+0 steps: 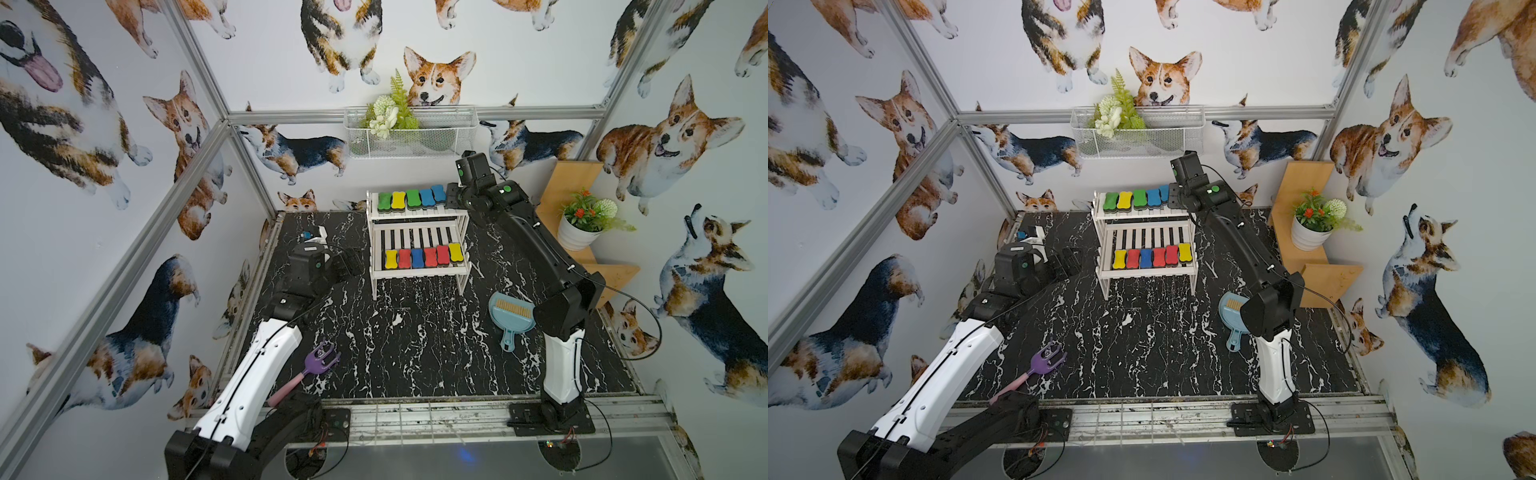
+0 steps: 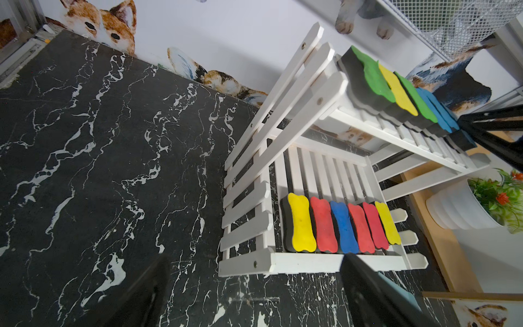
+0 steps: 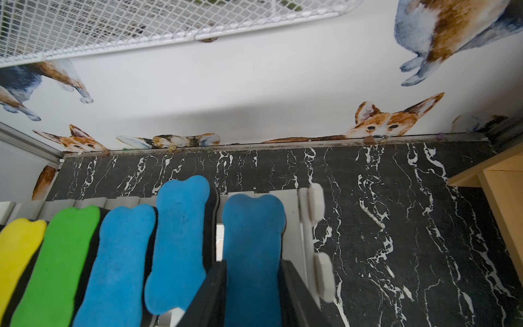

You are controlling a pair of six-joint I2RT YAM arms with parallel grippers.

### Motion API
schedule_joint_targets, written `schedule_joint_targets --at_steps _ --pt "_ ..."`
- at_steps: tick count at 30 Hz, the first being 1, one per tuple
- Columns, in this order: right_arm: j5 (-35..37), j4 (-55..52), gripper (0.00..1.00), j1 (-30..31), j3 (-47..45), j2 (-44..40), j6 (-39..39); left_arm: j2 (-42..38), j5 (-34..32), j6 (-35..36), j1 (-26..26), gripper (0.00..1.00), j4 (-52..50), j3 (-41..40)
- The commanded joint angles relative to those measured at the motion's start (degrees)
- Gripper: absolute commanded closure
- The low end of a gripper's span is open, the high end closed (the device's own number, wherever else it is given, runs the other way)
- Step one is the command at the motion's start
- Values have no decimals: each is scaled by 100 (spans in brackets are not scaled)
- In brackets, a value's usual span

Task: Remove the whiteboard erasers from the shelf
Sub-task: Pick up the whiteboard eraser from the shelf.

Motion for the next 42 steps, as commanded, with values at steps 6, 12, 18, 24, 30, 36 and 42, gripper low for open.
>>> schedule_joint_targets --at_steps 6,12,18,24,30,36,42 --pt "-120 6 58 -69 -178 -172 -3 -5 50 20 1 0 91 -26" --pt "1 -118 53 15 269 35 -14 -8 48 35 1 0 83 14" --pt "138 -215 52 10 318 190 21 4 38 47 1 0 48 45" --pt "215 -185 52 10 234 141 53 2 37 48 1 0 39 62" --pt "181 -23 52 52 216 -49 -53 27 66 30 1 0 65 36" --pt "235 40 49 76 177 -111 -108 42 72 11 1 0 82 29" --pt "253 -37 48 34 181 101 3 22 54 24 1 0 67 10"
